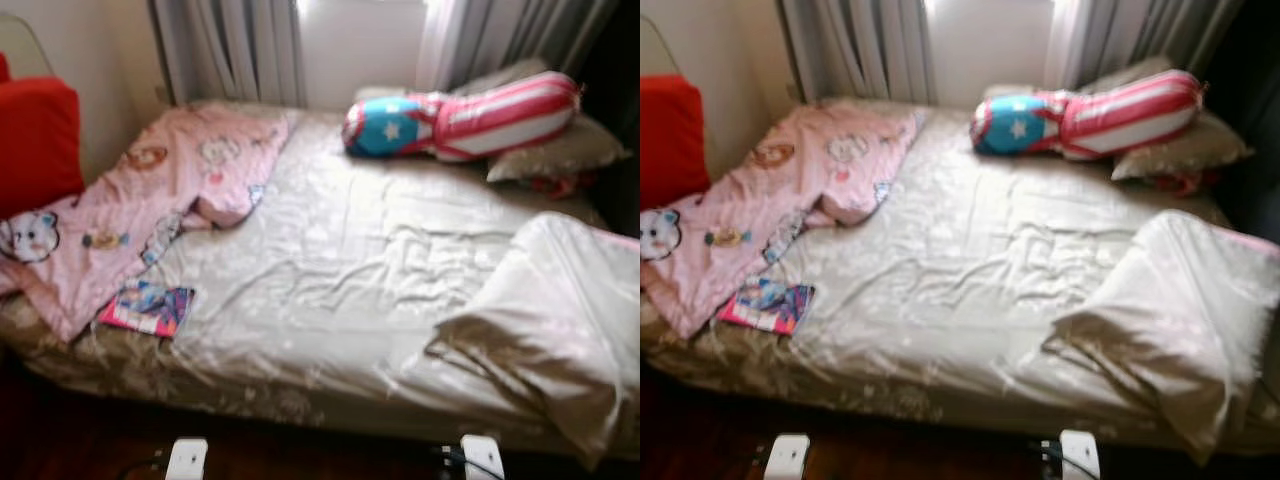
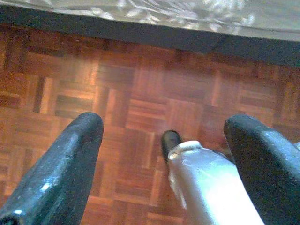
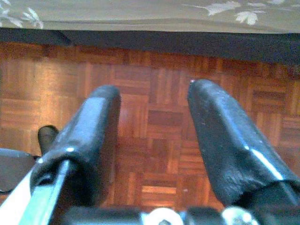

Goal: Clean up the room

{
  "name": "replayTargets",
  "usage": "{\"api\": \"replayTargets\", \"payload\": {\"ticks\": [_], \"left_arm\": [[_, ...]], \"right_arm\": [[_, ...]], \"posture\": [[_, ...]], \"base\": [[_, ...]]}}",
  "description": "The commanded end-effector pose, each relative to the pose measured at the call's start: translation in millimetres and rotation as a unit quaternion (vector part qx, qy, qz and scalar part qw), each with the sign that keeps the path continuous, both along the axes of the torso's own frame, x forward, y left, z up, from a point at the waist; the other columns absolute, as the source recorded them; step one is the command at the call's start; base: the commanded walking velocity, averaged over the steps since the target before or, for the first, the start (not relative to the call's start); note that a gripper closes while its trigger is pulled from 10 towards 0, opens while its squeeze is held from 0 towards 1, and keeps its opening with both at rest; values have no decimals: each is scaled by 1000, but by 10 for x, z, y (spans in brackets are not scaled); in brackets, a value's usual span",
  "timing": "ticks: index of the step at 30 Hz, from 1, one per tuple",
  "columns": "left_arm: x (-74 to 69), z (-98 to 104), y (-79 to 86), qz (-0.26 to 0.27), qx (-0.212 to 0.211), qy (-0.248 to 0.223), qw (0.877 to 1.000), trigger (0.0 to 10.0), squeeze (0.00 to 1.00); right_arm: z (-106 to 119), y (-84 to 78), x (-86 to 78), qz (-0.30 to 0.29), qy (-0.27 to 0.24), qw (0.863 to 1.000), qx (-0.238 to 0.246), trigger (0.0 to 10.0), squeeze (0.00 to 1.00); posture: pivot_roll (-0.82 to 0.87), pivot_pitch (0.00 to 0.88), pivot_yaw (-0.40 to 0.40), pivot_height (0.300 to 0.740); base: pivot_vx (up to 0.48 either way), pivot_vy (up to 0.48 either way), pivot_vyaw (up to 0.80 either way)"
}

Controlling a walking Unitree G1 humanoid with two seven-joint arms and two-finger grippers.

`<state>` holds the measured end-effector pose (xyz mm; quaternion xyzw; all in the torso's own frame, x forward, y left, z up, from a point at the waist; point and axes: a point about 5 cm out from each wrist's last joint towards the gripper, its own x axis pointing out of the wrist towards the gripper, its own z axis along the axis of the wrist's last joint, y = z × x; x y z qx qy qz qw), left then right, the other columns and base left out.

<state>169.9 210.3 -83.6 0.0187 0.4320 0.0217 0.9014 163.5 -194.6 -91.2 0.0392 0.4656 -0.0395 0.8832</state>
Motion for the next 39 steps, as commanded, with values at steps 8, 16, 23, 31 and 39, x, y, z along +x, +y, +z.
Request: {"api": "replayTargets", "payload": {"ticks": [8,16,23,31,39], "left_arm": [[54,17,-33,-9,0,-3,1000,10000,0],[52,15,-34,-10,0,-2,1000,10000,0],[44,13,-25,-15,4,0,1000,10000,0],[44,13,-18,-20,5,3,1000,10000,0],[49,17,-18,-13,3,-1,1000,10000,0]], "right_arm": [[7,-70,-7,0,2,1000,-10,10000,0],[8,-71,-7,1,2,1000,-12,10000,0],[7,-59,-8,3,-2,1000,-10,10000,0],[5,-52,-9,4,0,1000,-10,10000,0],[6,-50,-6,5,0,1000,-10,10000,0]], "posture": [[-116,0,-37,740],[-120,0,-35,740],[-125,0,-29,740],[-127,0,-27,740],[-130,0,-27,740]], "base": [[0,-357,-323],[0,-38,0],[0,-283,0],[0,-420,0],[0,0,0]]}}
